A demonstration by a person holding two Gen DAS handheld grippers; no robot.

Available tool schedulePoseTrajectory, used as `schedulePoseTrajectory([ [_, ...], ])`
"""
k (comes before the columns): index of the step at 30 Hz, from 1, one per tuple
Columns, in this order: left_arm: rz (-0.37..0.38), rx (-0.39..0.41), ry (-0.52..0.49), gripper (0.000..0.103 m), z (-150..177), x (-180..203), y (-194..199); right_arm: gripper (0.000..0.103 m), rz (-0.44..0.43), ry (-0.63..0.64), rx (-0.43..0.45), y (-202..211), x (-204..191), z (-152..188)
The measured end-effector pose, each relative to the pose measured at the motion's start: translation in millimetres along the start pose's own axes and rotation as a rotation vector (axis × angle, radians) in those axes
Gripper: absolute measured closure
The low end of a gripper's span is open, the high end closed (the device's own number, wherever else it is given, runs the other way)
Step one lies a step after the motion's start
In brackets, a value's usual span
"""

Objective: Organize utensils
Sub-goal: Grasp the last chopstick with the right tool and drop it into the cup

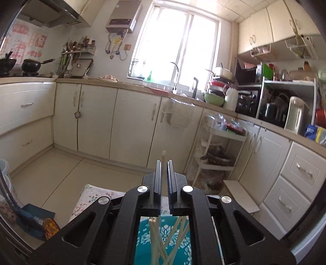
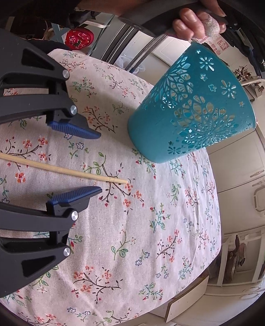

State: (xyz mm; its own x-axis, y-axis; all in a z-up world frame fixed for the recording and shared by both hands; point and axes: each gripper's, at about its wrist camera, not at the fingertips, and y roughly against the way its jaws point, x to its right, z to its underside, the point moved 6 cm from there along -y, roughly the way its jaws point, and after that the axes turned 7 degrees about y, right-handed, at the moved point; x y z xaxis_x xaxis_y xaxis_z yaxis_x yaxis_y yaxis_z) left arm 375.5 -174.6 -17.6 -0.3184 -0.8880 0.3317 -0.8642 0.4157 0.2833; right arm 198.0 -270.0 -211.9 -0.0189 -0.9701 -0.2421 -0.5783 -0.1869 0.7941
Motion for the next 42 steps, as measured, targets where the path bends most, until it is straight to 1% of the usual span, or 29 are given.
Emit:
schedulePoseTrajectory([
  [2,0.002,-0.028,-0.017,0.097,4,1,4,0.056,0.000,0.006,-0.004,1,0,0],
  [3,0.001,-0.037,-0.020,0.094,6,0,8,0.056,0.001,0.008,-0.006,1,0,0],
  [5,-0.006,-0.040,-0.014,0.083,6,-7,20,0.056,0.007,0.015,-0.007,3,1,1],
  [6,-0.015,-0.034,-0.008,0.073,6,-12,27,0.056,0.015,0.021,-0.008,3,1,1],
  [7,-0.027,-0.025,0.000,0.063,5,-18,36,0.059,0.026,0.031,-0.008,3,1,1],
  [8,-0.039,-0.015,0.009,0.059,5,-25,43,0.060,0.041,0.042,-0.007,2,1,1],
  [9,-0.051,-0.009,0.020,0.054,5,-33,51,0.064,0.060,0.056,-0.006,2,0,2],
  [10,-0.070,-0.004,0.035,0.052,6,-44,60,0.068,0.060,0.056,-0.006,2,0,2],
  [11,-0.090,0.002,0.052,0.050,8,-55,67,0.069,0.081,0.071,-0.005,2,0,2],
  [12,-0.113,0.008,0.072,0.045,11,-66,75,0.075,0.103,0.091,-0.005,1,-1,2],
  [13,-0.145,0.008,0.100,0.041,17,-82,82,0.081,0.150,0.136,-0.007,0,-4,3],
  [15,-0.204,-0.016,0.152,0.036,34,-109,88,0.087,0.238,0.241,-0.014,-1,-12,6],
  [16,-0.235,-0.046,0.171,0.035,47,-123,88,0.095,0.254,0.303,-0.024,-1,-21,10],
  [18,-0.287,-0.112,0.194,0.035,77,-148,82,0.097,0.242,0.297,-0.032,-1,-22,11],
  [19,-0.308,-0.150,0.198,0.035,91,-158,78,0.097,0.212,0.265,-0.041,0,-20,11],
  [20,-0.327,-0.192,0.200,0.035,105,-165,72,0.097,0.176,0.221,-0.048,2,-16,11],
  [22,-0.354,-0.289,0.194,0.034,134,-175,60,0.097,0.069,0.094,-0.040,12,-4,7],
  [24,-0.367,-0.364,0.181,0.032,159,-181,51,0.097,-0.027,0.005,0.012,30,2,-1],
  [25,-0.369,-0.408,0.190,0.032,169,-184,47,0.097,-0.059,-0.014,0.040,39,2,-6],
  [26,-0.366,-0.425,0.191,0.032,172,-185,45,0.097,-0.101,-0.028,0.079,51,1,-12],
  [27,-0.364,-0.413,0.183,0.030,170,-183,46,0.097,-0.146,-0.037,0.118,63,-3,-17],
  [28,-0.357,-0.397,0.180,0.024,168,-181,46,0.097,-0.194,-0.041,0.164,78,-7,-25],
  [29,-0.358,-0.401,0.184,0.022,168,-183,45,0.097,-0.221,-0.040,0.197,89,-11,-33],
  [32,-0.365,-0.432,0.196,0.022,171,-185,41,0.097,-0.319,-0.038,0.313,122,-27,-67],
  [33,-0.364,-0.437,0.191,0.022,172,-185,40,0.097,-0.347,-0.032,0.368,135,-34,-84],
  [36,-0.366,-0.455,0.163,0.022,173,-177,37,0.097,-0.379,-0.026,0.490,148,-50,-134],
  [38,-0.370,-0.456,0.155,0.022,171,-174,38,0.097,-0.373,-0.016,0.564,147,-62,-164],
  [40,-0.370,-0.454,0.160,0.022,171,-174,39,0.097,-0.336,-0.018,0.629,134,-70,-192],
  [42,-0.369,-0.452,0.167,0.022,170,-176,39,0.097,-0.283,-0.040,0.654,114,-72,-211],
])
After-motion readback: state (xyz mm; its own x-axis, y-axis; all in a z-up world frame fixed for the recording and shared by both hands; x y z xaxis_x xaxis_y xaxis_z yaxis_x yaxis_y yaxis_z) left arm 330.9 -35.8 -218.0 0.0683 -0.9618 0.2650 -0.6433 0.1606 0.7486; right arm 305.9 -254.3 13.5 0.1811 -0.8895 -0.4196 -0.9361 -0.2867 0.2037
